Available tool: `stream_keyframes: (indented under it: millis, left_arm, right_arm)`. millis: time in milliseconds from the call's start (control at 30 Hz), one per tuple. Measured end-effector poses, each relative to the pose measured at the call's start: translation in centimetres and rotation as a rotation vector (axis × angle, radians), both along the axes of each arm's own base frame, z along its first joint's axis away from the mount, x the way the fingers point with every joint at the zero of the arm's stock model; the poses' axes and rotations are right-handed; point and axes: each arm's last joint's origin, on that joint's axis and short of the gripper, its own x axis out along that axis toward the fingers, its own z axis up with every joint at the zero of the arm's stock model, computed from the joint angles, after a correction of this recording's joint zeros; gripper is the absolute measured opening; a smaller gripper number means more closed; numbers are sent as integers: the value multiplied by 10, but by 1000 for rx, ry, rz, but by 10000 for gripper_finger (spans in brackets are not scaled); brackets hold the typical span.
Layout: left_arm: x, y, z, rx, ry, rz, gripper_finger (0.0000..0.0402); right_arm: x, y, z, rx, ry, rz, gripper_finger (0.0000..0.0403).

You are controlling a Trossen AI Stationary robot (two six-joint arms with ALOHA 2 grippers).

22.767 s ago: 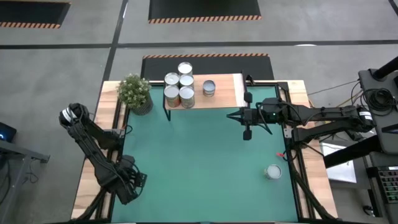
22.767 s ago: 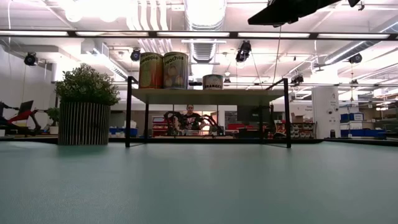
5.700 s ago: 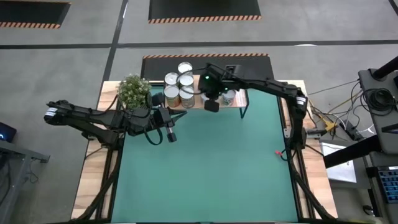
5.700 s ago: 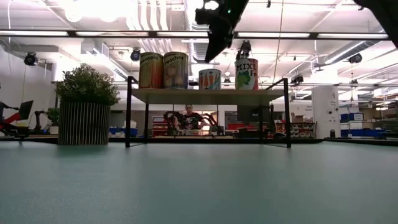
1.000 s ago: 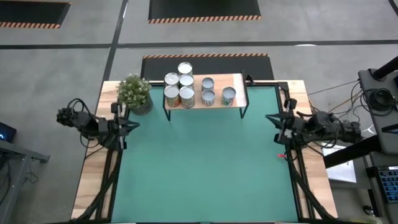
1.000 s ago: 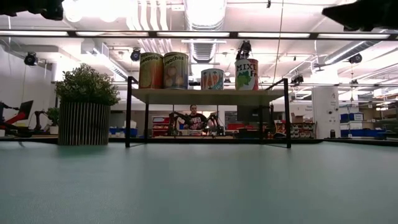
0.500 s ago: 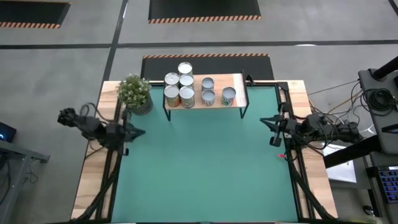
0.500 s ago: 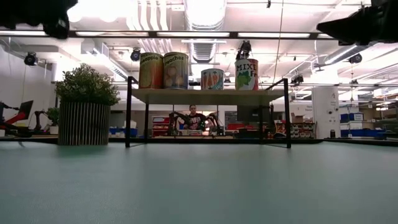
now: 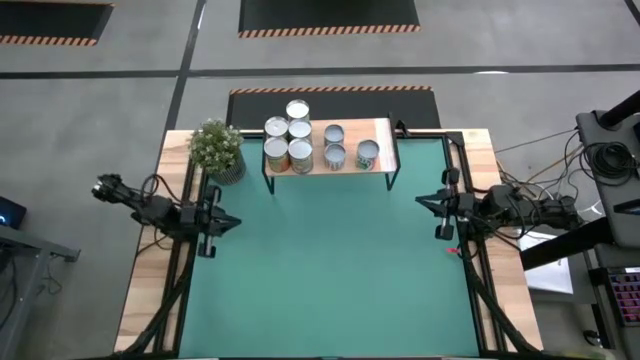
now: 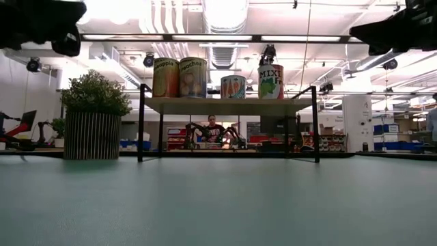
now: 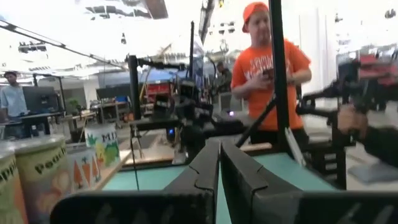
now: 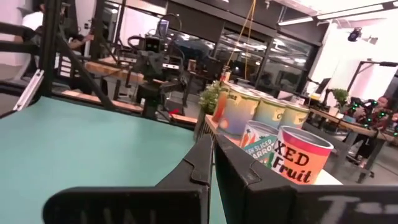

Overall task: Pick and place cans onto a shelf
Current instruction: Return to Home Position

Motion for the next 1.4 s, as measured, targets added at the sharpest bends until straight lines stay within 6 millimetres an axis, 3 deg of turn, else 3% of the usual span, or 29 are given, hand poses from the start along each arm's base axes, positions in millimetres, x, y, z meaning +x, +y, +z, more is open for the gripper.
stream_keyframes:
  millis: [300, 533, 1400]
  left_arm:
    - [5, -2, -21, 152, 109, 21, 0]
    - [5, -2, -22, 175, 117, 24, 0]
    - [5, -2, -20, 172, 113, 24, 0]
  right_arm:
    - [2, 0, -2, -57, 25, -28, 9]
    - [2, -2, -3, -150, 55, -93, 9]
    - [3, -2, -4, -81, 48, -86, 9]
